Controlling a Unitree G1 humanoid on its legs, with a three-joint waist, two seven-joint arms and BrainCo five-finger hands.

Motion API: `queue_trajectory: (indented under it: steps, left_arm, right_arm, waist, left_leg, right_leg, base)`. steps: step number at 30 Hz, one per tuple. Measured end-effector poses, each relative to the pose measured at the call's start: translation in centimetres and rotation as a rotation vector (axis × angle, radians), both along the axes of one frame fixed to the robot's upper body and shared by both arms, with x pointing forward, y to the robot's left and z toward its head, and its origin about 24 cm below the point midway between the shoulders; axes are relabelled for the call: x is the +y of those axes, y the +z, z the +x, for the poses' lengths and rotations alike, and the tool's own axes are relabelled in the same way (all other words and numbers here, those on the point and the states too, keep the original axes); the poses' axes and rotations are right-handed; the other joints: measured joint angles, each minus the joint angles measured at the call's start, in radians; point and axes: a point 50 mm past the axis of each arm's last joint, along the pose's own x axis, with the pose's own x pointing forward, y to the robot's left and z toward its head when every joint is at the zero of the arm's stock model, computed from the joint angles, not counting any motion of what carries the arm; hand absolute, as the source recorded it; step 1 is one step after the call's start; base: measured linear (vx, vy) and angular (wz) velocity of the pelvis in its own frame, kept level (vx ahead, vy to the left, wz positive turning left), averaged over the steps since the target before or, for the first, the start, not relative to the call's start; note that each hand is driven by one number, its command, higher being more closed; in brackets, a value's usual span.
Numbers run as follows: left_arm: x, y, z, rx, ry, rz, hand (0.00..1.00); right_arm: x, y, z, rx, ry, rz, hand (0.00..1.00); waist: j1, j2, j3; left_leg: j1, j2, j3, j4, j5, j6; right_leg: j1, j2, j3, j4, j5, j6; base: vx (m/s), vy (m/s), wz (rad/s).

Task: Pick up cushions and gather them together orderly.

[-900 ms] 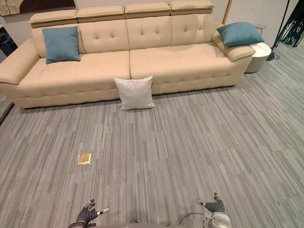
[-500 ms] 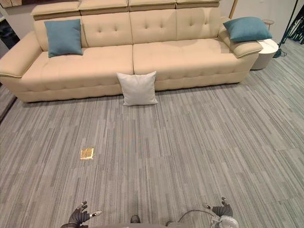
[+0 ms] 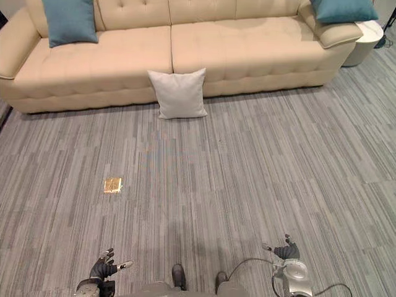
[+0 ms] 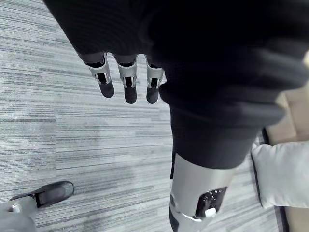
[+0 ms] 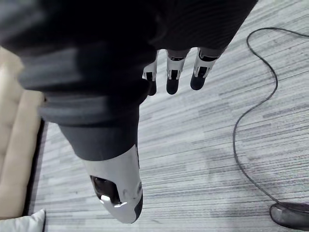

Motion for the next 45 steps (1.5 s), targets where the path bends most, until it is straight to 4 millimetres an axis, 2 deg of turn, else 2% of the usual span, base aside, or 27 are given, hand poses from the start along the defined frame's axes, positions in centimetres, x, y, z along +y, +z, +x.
queue_trajectory:
  steps: [2,5,7,10,13,15,16,17,18,19,20,21,23,27,28,29,30,31,34,35,36,38,39,40,42,43,45]
  left_arm:
    - [-0.2,0.6,0.9,-0.05,0.012,-0.014,0.0]
    - [0.2,1.0,1.3,-0.074,0.018,0.003,0.0]
    - [0.4,1.3,1.7,-0.085,0.016,0.013,0.0]
    - [0.3,1.9,3.4,-0.127,0.013,0.021,0.0]
    - [0.0,2.6,5.0,-0.176,0.0,0.015,0.0]
    - [-0.5,2.2,4.8,-0.167,-0.001,0.001,0.0]
    - [-0.8,2.1,4.8,-0.166,0.0,-0.01,0.0]
    - [-0.9,2.1,4.9,-0.167,-0.001,-0.012,0.0]
    - [-1.3,1.9,4.7,-0.163,0.005,-0.027,0.0]
    - [-1.6,1.6,3.9,-0.148,0.028,-0.042,0.0]
    - [-1.6,1.4,3.6,-0.143,0.039,-0.045,0.0]
    - [-1.4,1.5,3.5,-0.144,0.048,-0.043,0.0]
    - [-1.3,1.9,4.0,-0.172,0.046,-0.041,0.0]
    - [-1.6,2.3,4.4,-0.195,0.035,-0.042,0.0]
    - [-1.7,2.3,4.5,-0.194,0.026,-0.046,0.0]
    - [-2.0,2.0,4.2,-0.184,0.019,-0.054,0.0]
    - [-2.1,1.8,3.8,-0.172,0.02,-0.057,0.0]
    - [-2.1,1.3,3.5,-0.141,0.022,-0.058,0.0]
    - [-2.0,1.1,3.1,-0.12,0.02,-0.05,0.0]
    - [-1.9,0.8,2.5,-0.106,0.033,-0.053,0.0]
    - [-1.9,0.6,2.0,-0.086,0.036,-0.055,0.0]
    - [-1.8,0.5,1.8,-0.073,0.035,-0.051,0.0]
    - [-1.7,0.4,1.7,-0.066,0.03,-0.044,0.0]
    - [-1.5,0.4,1.7,-0.062,0.03,-0.037,0.0]
    - [-1.0,0.7,2.0,-0.071,0.027,-0.017,0.0]
    - [-1.0,0.7,2.2,-0.074,0.029,-0.015,0.0]
    - [-0.6,0.6,1.9,-0.063,0.032,-0.006,0.0]
  right_arm:
    - [0.1,-0.1,0.0,-0.002,-0.01,0.009,0.0]
    - [1.3,-0.5,0.0,0.01,0.018,0.032,0.0]
    - [1.9,-0.6,0.1,0.013,0.04,0.041,0.0]
    - [1.6,0.4,1.3,-0.039,0.077,0.01,0.0]
    - [1.1,1.2,1.8,-0.081,0.08,-0.009,0.0]
    - [1.0,1.0,0.9,-0.066,0.08,-0.011,0.0]
    - [1.3,1.3,1.7,-0.088,0.085,-0.004,0.0]
    - [1.4,1.4,1.9,-0.094,0.088,-0.003,0.0]
    - [1.6,1.6,2.2,-0.109,0.097,-0.003,0.0]
    - [2.0,1.7,2.5,-0.118,0.118,-0.003,0.0]
    - [2.2,1.7,2.6,-0.123,0.125,-0.001,0.0]
    - [2.8,1.7,2.7,-0.137,0.13,0.009,0.0]
    - [3.7,2.1,3.1,-0.181,0.121,0.023,0.0]
    - [4.2,3.1,4.1,-0.247,0.119,0.034,0.0]
    - [4.1,3.0,4.0,-0.247,0.11,0.04,0.0]
    - [3.8,2.7,3.6,-0.236,0.079,0.048,0.0]
    - [3.5,2.3,3.2,-0.216,0.066,0.05,0.0]
    - [3.8,1.5,2.7,-0.172,0.055,0.07,0.0]
    - [3.7,1.1,2.3,-0.153,0.05,0.073,0.0]
    - [4.0,1.0,2.3,-0.149,0.052,0.079,0.0]
    - [4.4,1.0,2.5,-0.151,0.067,0.081,0.0]
    - [4.9,0.7,2.4,-0.13,0.096,0.078,0.0]
    - [5.4,0.5,2.4,-0.117,0.124,0.081,0.0]
    - [5.6,0.5,2.4,-0.116,0.134,0.082,0.0]
    - [5.6,0.5,2.4,-0.115,0.14,0.076,0.0]
    - [5.5,0.4,2.3,-0.112,0.139,0.075,0.0]
    - [5.4,0.1,1.8,-0.09,0.134,0.075,0.0]
  waist:
    - [0.002,0.01,0.005]
    - [-0.005,0.012,0.021]
    - [-0.005,0.015,0.037]
    - [-0.016,0.049,0.083]
    - [-0.048,0.053,0.104]
    - [-0.069,0.054,0.104]
    - [-0.062,0.072,0.099]
    - [-0.065,0.07,0.1]
    - [-0.059,0.067,0.104]
    - [-0.056,0.065,0.106]
    - [-0.053,0.059,0.111]
    - [-0.036,0.057,0.117]
    - [-0.005,0.032,0.128]
    - [0.037,0.026,0.127]
    - [0.047,0.012,0.133]
    - [0.053,0.013,0.127]
    - [0.055,0.021,0.12]
    - [0.048,-0.013,0.103]
    - [0.047,-0.027,0.087]
    - [0.053,-0.032,0.085]
    - [0.044,-0.031,0.086]
    - [0.036,-0.028,0.087]
    - [0.026,-0.027,0.088]
    - [0.019,-0.023,0.09]
    - [0.012,-0.012,0.095]
    - [0.007,-0.012,0.096]
    - [-0.029,-0.023,0.09]
  left_leg:
    - [-0.051,0.005,0.006,0.121,-0.097,0.021]
    - [-0.023,0.003,0.0,0.167,-0.151,0.044]
    - [0.034,0.003,-0.003,0.17,-0.185,0.046]
    - [0.143,0.02,-0.036,0.078,-0.184,0.034]
    - [0.235,0.029,-0.092,-0.007,-0.169,-0.026]
    - [0.306,0.041,-0.124,0.002,-0.198,-0.078]
    - [0.268,0.072,-0.114,0.085,-0.168,-0.15]
    - [0.256,0.071,-0.112,0.112,-0.153,-0.174]
    - [0.194,0.079,-0.09,0.282,-0.05,-0.185]
    - [0.114,0.119,-0.074,0.524,0.091,-0.162]
    - [0.072,0.151,-0.071,0.645,0.096,-0.144]
    - [0.003,0.208,-0.037,0.839,0.047,-0.082]
    - [-0.118,0.26,0.02,0.96,-0.002,-0.018]
    - [-0.359,0.254,0.032,0.756,-0.063,-0.008]
    - [-0.392,0.206,0.014,0.568,-0.049,-0.025]
    - [-0.376,0.153,-0.027,0.301,0.024,-0.086]
    - [-0.368,0.143,-0.048,0.205,0.127,-0.079]
    - [-0.356,0.096,-0.04,0.219,0.144,-0.015]
    - [-0.35,0.065,-0.022,0.363,0.011,0.048]
    - [-0.306,0.064,0.003,0.394,-0.053,0.059]
    - [-0.219,0.053,0.014,0.383,-0.106,0.064]
    - [-0.118,0.049,0.028,0.346,-0.128,0.067]
    - [-0.03,0.048,0.033,0.294,-0.129,0.066]
    - [0.015,0.05,0.033,0.258,-0.13,0.065]
    - [0.146,0.061,0.04,0.15,-0.129,0.058]
    - [0.164,0.063,0.04,0.137,-0.128,0.057]
    - [0.223,0.077,0.025,0.104,-0.138,0.029]
  right_leg:
    - [-0.09,-0.021,0.007,0.185,-0.069,0.067]
    - [-0.242,-0.049,-0.005,0.549,-0.069,0.088]
    - [-0.309,-0.056,-0.043,0.651,-0.115,0.051]
    - [-0.4,-0.021,-0.139,0.536,-0.132,0.016]
    - [-0.493,0.025,-0.172,0.27,0.03,-0.029]
    - [-0.509,0.033,-0.166,0.257,0.217,-0.127]
    - [-0.521,0.03,-0.194,0.322,0.167,-0.149]
    - [-0.52,0.026,-0.192,0.33,0.154,-0.146]
    - [-0.474,0.025,-0.19,0.33,0.113,-0.15]
    - [-0.379,0.034,-0.183,0.273,0.089,-0.149]
    - [-0.324,0.043,-0.181,0.24,0.083,-0.153]
    - [-0.221,0.062,-0.167,0.185,0.079,-0.158]
    - [-0.076,0.061,-0.14,0.101,0.058,-0.164]
    - [0.065,0.037,-0.104,-0.007,-0.01,-0.091]
    - [0.102,0.005,-0.094,-0.013,-0.04,-0.06]
    - [0.143,-0.018,-0.085,-0.024,-0.072,-0.033]
    - [0.159,-0.017,-0.077,-0.027,-0.091,-0.015]
    - [0.18,-0.063,-0.056,-0.025,-0.111,-0.008]
    - [0.16,-0.116,0.005,0.128,-0.099,0.019]
    - [0.124,-0.137,0.043,0.286,-0.089,0.078]
    - [0.028,-0.155,0.079,0.566,-0.012,0.201]
    - [-0.079,-0.162,0.081,0.831,-0.034,0.167]
    - [-0.154,-0.158,0.039,0.93,-0.069,0.099]
    - [-0.188,-0.154,0.01,0.942,-0.08,0.076]
    - [-0.306,-0.113,-0.067,0.804,-0.122,0.007]
    - [-0.33,-0.101,-0.08,0.741,-0.123,0.003]
    - [-0.393,-0.041,-0.09,0.411,-0.041,-0.013]
  base:
    - [0.11,0.143,-0.24]
    - [0.2,0.173,-0.04]
    - [0.3,0.136,0.05]
    - [0.5,0.082,0.31]
    - [0.55,-0.022,0.74]
    - [0.78,-0.126,0.62]
    - [0.57,-0.104,0.37]
    - [0.68,-0.165,0.04]
    - [0.71,-0.184,-0.01]
    - [0.71,-0.184,-0.09]
    - [0.67,-0.123,-0.22]
    - [0.51,-0.07,-0.23]
    - [0.7,-0.036,-0.25]
    - [0.56,0.119,-0.3]
    - [0.58,0.265,-0.22]
    - [0.61,0.293,-0.23]
    - [0.61,0.304,-0.17]
    - [0.49,0.233,0.03]
    - [0.67,0.304,-0.03]
    - [0.74,0.314,-0.39]
    - [0.6,0.224,-0.38]
    - [0.48,0.079,-0.26]
    - [0.49,0.011,-0.24]
    - [0.48,-0.011,-0.28]
    - [0.53,-0.052,-0.14]
    - [0.48,-0.121,0.15]
    - [0.49,-0.19,0.4]
